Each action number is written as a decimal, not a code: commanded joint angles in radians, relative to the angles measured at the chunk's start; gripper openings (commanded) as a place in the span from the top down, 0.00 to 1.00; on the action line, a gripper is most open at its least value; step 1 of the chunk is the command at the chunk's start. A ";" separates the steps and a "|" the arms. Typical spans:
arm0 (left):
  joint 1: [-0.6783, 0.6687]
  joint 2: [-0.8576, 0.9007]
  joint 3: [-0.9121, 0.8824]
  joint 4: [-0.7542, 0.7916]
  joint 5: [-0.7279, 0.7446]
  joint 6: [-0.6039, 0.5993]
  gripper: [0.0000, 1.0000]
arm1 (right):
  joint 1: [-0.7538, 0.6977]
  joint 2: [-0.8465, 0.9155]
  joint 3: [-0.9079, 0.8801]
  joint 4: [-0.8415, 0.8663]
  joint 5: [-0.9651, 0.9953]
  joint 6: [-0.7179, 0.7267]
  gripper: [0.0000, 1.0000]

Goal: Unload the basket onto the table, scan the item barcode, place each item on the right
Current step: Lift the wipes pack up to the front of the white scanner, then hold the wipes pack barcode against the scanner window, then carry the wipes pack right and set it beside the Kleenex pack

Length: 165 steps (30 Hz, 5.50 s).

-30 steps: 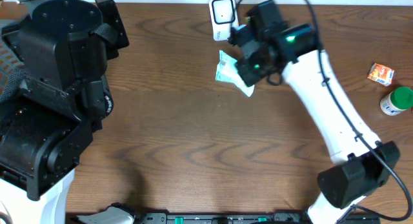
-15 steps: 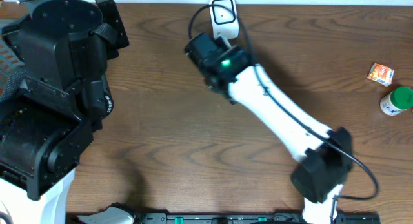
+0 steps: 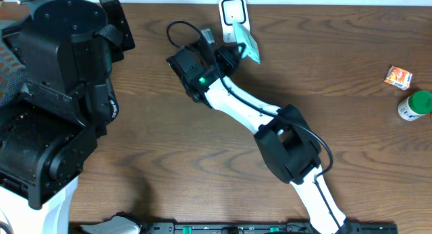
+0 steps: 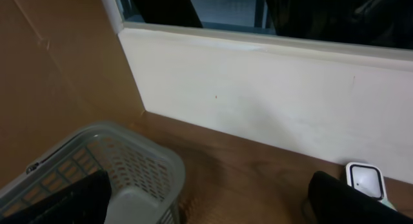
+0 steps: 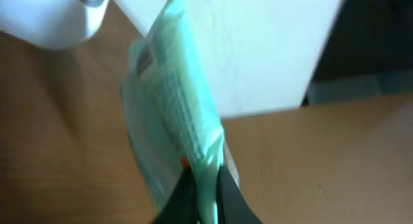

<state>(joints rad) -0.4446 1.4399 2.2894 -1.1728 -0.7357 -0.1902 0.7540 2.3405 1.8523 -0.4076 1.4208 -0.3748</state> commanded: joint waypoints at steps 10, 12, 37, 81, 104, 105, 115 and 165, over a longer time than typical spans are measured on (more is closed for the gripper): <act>0.006 -0.009 0.005 -0.002 -0.006 -0.013 0.02 | -0.098 0.046 0.016 0.865 -0.103 -1.121 0.99; 0.006 -0.009 0.005 -0.002 -0.006 -0.013 0.02 | -0.122 0.049 0.016 0.842 -0.114 -1.146 0.99; 0.006 -0.009 0.005 -0.002 -0.006 -0.013 0.02 | -0.122 0.242 0.016 0.884 -0.243 -1.325 0.99; 0.006 -0.009 0.005 -0.002 -0.006 -0.013 0.02 | -0.122 0.247 0.016 0.771 -0.378 -1.310 0.99; 0.006 -0.009 0.005 -0.002 -0.006 -0.013 0.02 | -0.103 0.247 0.016 0.874 -0.455 -1.351 0.99; 0.006 -0.009 0.005 -0.002 -0.006 -0.013 0.02 | -0.097 0.247 0.016 0.874 -0.459 -1.351 0.99; 0.006 -0.009 0.005 -0.002 -0.006 -0.013 0.02 | -0.057 0.247 0.016 0.785 -0.466 -1.259 0.99; 0.006 -0.009 0.005 -0.002 -0.006 -0.013 0.02 | -0.924 0.013 0.015 -0.393 -0.381 0.029 0.99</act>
<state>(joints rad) -0.4446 1.4399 2.2890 -1.1717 -0.7361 -0.1902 -0.1326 2.3650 1.8633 -0.7757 1.1992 -0.5442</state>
